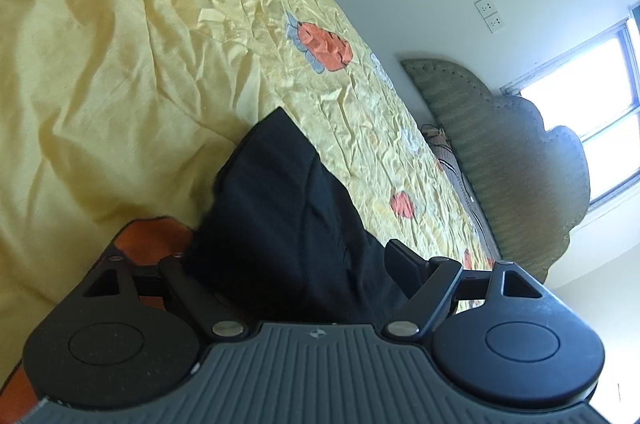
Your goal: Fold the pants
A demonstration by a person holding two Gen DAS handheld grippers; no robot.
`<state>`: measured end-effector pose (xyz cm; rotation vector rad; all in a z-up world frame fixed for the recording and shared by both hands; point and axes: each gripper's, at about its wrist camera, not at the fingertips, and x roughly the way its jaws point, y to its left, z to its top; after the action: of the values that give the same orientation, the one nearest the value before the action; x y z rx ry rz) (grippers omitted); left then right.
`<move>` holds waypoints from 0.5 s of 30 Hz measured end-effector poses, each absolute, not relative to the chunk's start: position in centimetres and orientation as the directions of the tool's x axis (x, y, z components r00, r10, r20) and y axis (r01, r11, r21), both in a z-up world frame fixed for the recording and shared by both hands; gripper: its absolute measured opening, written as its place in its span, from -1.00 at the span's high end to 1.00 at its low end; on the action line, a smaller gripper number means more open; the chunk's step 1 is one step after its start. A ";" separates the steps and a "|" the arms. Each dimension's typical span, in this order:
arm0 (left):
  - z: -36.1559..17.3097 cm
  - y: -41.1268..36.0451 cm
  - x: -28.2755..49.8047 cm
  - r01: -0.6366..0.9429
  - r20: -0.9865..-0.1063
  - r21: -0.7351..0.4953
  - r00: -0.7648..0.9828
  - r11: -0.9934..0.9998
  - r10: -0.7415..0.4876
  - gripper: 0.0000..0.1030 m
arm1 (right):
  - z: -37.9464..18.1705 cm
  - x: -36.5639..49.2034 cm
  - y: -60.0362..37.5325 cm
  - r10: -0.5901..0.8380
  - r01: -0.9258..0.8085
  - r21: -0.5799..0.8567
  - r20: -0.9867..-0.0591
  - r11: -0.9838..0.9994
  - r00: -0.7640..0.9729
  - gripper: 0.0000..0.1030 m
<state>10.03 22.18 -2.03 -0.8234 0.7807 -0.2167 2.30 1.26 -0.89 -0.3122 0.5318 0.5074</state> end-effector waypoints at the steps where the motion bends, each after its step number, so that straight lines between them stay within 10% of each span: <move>1: -1.9 22.2 10.2 -0.118 -0.540 -0.724 0.710 0.680 -0.452 -0.54 | -0.6 2.0 1.3 0.417 -0.577 -0.128 -0.569 0.807 0.709 0.12; 6: -1.7 22.5 10.7 -0.129 -0.557 -0.698 0.715 0.704 -0.422 -0.19 | 2.4 4.2 -2.4 0.587 -0.608 0.134 -0.484 0.782 0.649 0.12; 15: -2.1 22.3 10.9 -0.147 -0.592 -0.651 0.712 0.744 -0.377 0.08 | -2.1 8.5 -0.3 0.360 -0.481 -0.017 -0.640 0.877 0.679 0.12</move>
<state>10.90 22.30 -2.10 -0.7381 0.7847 -0.1411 8.55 -0.26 -2.14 -0.1902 0.6750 0.4754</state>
